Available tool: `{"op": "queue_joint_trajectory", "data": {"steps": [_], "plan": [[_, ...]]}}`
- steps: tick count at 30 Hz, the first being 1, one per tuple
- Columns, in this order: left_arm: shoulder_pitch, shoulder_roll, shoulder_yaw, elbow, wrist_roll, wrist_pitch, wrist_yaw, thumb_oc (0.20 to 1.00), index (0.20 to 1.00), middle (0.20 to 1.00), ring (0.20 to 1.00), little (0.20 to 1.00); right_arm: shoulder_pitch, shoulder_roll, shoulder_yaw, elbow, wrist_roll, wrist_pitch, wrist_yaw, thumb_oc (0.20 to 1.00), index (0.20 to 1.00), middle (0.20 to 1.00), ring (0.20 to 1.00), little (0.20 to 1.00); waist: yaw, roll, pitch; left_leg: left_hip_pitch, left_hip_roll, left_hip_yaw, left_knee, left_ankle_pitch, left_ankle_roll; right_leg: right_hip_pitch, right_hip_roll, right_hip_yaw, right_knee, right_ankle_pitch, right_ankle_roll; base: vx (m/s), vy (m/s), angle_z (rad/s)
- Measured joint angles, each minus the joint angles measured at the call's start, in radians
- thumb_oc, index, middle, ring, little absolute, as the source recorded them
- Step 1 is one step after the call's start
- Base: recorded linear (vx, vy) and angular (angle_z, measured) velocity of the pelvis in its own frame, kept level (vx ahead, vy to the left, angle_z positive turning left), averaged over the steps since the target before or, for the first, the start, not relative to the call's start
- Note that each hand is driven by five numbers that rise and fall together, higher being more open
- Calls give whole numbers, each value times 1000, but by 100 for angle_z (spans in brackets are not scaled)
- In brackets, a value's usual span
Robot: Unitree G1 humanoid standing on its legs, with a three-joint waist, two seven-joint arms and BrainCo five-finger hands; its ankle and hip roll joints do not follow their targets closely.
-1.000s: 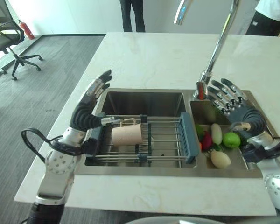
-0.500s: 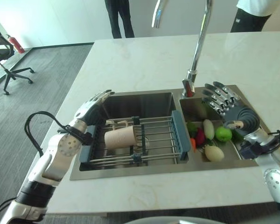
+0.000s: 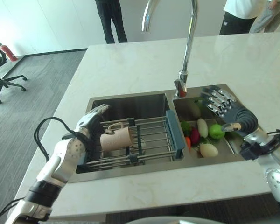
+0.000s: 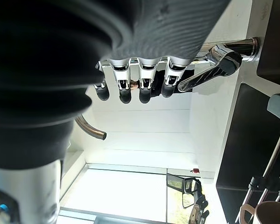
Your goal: Place the dishes in the dishwasher.
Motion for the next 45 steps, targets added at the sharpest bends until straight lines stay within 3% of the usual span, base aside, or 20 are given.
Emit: {"op": "queue_joint_trajectory", "data": {"steps": [14, 27, 45], "plan": [[23, -6, -22, -5, 36, 3, -121, 1000, 1000, 1000, 1000, 1000, 0, 0, -8, 0, -22, 4, -10, 1000, 1000, 1000, 1000, 1000, 2, -13, -2, -2, 3, 12, 0, 0, 0, -7, 3, 7, 0, 4, -3, -2, -2, -2], [176, -30, 26, -17, 131, -18, -97, 1000, 1000, 1000, 1000, 1000, 15, 2, -51, 0, -44, 3, -28, 1000, 1000, 1000, 1000, 1000, 18, -26, -1, -8, 8, 5, 0, -2, 0, -10, 7, 3, -5, -2, -1, 4, -2, 1], [102, -60, -69, 46, 191, 9, -18, 1000, 1000, 1000, 1000, 1000, 14, 2, -39, 0, -64, 3, -28, 1000, 1000, 1000, 1000, 1000, 2, -26, -1, -6, 8, 11, 0, -3, -1, -11, 8, 7, -5, -3, -1, 0, 0, 0]]}}
